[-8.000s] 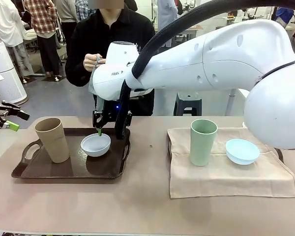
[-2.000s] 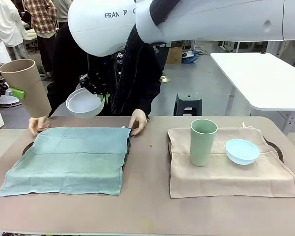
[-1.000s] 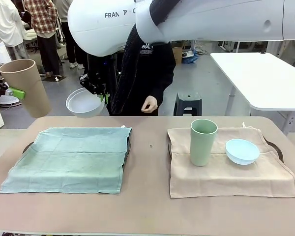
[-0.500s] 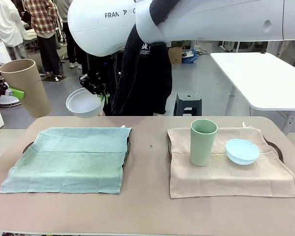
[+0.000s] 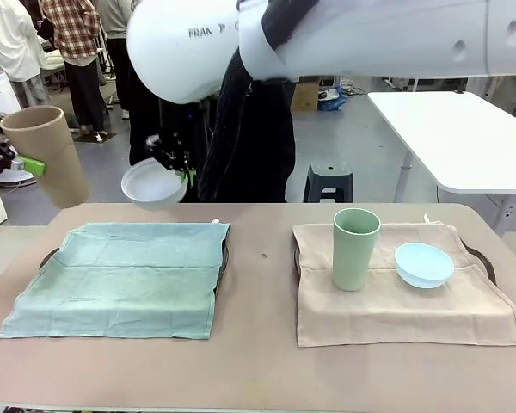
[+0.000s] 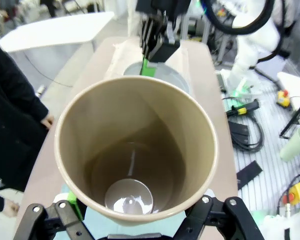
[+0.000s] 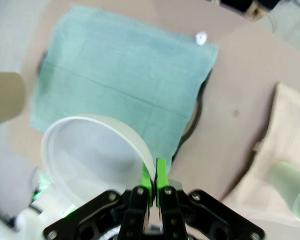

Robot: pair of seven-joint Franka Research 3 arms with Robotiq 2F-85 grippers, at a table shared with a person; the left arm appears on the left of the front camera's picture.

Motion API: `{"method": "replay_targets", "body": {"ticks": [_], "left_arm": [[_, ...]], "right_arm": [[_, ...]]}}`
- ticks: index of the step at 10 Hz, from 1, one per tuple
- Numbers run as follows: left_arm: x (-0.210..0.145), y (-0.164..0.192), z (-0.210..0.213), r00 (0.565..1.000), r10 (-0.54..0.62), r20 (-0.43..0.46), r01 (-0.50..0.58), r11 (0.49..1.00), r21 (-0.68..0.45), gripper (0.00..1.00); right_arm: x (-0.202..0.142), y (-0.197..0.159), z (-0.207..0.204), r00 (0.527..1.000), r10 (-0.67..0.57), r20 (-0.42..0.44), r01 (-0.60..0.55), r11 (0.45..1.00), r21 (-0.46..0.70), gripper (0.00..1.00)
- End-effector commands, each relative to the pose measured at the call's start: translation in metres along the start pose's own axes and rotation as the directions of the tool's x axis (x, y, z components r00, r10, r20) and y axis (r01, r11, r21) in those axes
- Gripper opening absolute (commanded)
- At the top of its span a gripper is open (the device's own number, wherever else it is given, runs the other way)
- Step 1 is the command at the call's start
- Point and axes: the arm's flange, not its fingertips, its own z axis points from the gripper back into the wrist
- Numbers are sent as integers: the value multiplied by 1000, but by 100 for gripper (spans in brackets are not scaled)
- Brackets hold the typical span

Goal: Set up a tray with a mat and arrange the tableware.
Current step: Place the Picnic Bowl and Reusable plastic cup back onto the Handle tray in front of the human's position.

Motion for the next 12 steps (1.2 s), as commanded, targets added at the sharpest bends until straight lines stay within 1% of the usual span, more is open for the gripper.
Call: {"method": "replay_targets", "body": {"ticks": [1, 2, 3, 4, 5, 6, 8, 9, 10, 11, 12], "left_arm": [[-48, 21, -41, 998, 52, -43, -52, 999, -9, 88], [-64, 22, -61, 996, 49, -73, -51, 998, -22, 88], [-75, 23, -77, 994, 59, -89, -62, 997, -41, 88], [-84, 25, -87, 994, 59, -91, -62, 998, -33, 88], [-88, 30, -85, 993, 85, -77, -85, 996, 11, 88], [-90, 22, -83, 992, 79, -97, -84, 995, -46, 88], [-90, 22, -83, 992, 79, -97, -84, 995, -46, 88], [-97, 26, -91, 990, 90, -108, -95, 995, -41, 88], [-105, 31, -94, 995, 85, -60, -90, 992, -93, 88], [-113, 35, -99, 997, 76, 6, -75, 989, -129, 88], [-115, 36, -104, 998, 48, 29, -44, 989, -140, 88]], "right_arm": [[8, -23, -59, 998, -41, -51, 42, 999, 34, 4], [6, -26, -82, 997, -39, -67, 42, 999, 34, 4], [7, -29, -100, 997, -29, -70, 31, 999, 28, 4], [6, -30, -113, 997, -31, -72, 34, 998, 43, 4], [5, -26, -116, 997, -9, -75, 15, 997, 74, 4], [13, -30, -117, 995, -51, -84, 51, 999, 1, 4], [13, -30, -117, 995, -51, -84, 51, 999, 1, 4], [14, -28, -125, 996, -42, -83, 43, 999, 15, 4], [14, -33, -136, 997, -16, -79, 19, 999, 32, 4], [15, -30, -146, 999, 29, -39, -27, 998, 55, 4], [18, -27, -157, 998, 55, -21, -54, 998, 37, 4]]}}
